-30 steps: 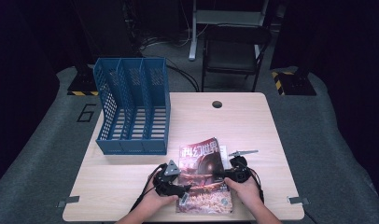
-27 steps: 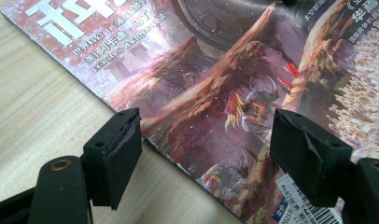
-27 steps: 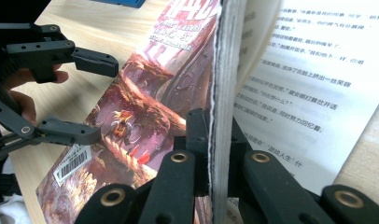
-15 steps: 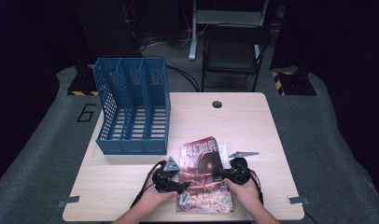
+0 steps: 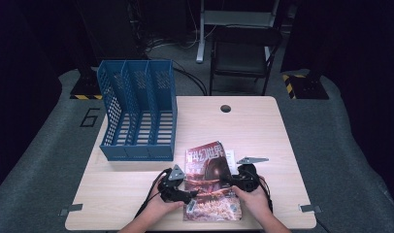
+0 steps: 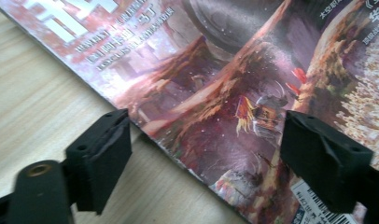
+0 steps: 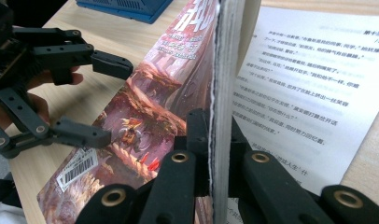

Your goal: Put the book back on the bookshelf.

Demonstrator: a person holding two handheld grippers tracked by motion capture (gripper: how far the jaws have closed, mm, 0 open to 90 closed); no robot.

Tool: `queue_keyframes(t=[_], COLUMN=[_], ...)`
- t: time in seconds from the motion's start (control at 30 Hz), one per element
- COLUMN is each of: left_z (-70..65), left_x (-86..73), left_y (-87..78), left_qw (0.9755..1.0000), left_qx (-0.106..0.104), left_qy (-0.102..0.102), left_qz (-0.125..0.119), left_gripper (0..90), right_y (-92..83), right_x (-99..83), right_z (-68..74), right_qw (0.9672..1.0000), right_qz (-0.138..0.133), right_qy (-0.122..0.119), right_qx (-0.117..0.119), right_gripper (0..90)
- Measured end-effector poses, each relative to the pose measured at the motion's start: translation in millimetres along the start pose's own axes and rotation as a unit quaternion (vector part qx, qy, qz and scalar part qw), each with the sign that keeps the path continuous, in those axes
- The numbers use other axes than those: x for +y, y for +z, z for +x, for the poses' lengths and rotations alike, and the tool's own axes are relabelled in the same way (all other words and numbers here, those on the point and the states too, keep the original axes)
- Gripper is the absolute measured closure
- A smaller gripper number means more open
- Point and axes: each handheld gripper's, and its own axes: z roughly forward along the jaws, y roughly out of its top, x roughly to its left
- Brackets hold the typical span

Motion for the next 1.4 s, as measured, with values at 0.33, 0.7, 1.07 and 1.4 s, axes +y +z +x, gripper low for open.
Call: queue_keyframes(t=[0.33, 0.7, 1.07, 1.4], left_z=[2.3, 7.2, 7.9, 7.4], left_x=[-1.1, 0.0, 5.5, 8.9], left_y=[0.6, 3.7, 10.2, 13.8], left_qw=[0.9999, 0.9994, 0.998, 0.9972], left_qx=[-0.011, -0.027, -0.045, -0.065], left_qy=[-0.007, -0.018, -0.039, -0.031], left_qz=[-0.004, -0.011, -0.023, -0.021], left_gripper=[6.7, 0.1, 0.0, 0.0], right_y=[-5.2, -11.8, -18.5, -20.1], right_x=[0.7, -0.2, -1.7, -0.8], right_z=[5.9, 10.3, 14.4, 16.9], right_qw=[0.9998, 0.9992, 0.9982, 0.9971], right_qz=[-0.016, -0.036, -0.054, -0.063], right_qy=[-0.009, -0.015, -0.023, -0.036], right_qx=[0.001, 0.007, 0.015, 0.02], right_gripper=[86.5, 86.5, 86.5, 86.5])
